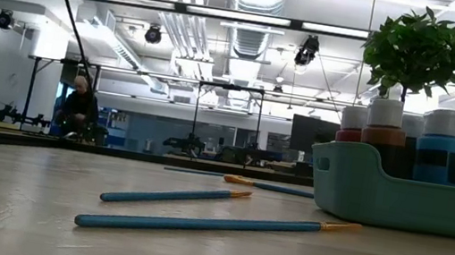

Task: Pick & Place Paint Supplies
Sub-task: Put the blue paintbrush into the blue bin

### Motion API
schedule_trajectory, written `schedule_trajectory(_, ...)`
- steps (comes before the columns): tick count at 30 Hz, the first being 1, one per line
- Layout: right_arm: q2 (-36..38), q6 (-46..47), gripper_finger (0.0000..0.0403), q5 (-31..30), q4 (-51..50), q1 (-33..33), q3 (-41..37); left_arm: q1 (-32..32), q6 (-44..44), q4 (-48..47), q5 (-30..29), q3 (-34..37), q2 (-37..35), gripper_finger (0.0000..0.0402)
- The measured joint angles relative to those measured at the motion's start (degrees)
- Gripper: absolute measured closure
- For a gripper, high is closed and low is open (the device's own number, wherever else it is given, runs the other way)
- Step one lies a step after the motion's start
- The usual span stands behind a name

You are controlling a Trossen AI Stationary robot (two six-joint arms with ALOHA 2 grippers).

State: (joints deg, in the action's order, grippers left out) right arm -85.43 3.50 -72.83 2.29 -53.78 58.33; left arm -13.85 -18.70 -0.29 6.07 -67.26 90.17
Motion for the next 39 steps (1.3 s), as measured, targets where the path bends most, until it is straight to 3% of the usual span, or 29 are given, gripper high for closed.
schedule_trajectory(7,-0.07,-17.15,0.0195,12.55,15.43,6.96,-0.15,-0.13,-0.68,0.98,0.11,0.02,0.86,0.0401)
schedule_trajectory(15,0.24,-21.95,0.0195,25.93,19.91,12.52,0.32,-0.59,-1.07,0.95,0.13,0.02,1.07,0.0401)
schedule_trajectory(20,0.31,-23.02,0.0227,26.68,19.98,12.8,0.8,-0.57,-1.07,0.76,0.13,0.04,1.07,0.0401)
schedule_trajectory(27,0.31,-24.92,0.0379,30.23,19.79,12.78,0.76,-0.59,-1.05,0.95,0.44,0.04,1.07,0.0401)
schedule_trajectory(34,0.31,-25.37,0.0392,30.86,19.76,12.48,1.23,-0.63,-2.07,0.74,0.51,0.04,1.07,0.0392)
schedule_trajectory(39,0.45,-24.74,0.0393,31.61,19.78,11.71,1.25,-0.57,-2.88,-1.14,-2.13,0.04,0.71,0.033)
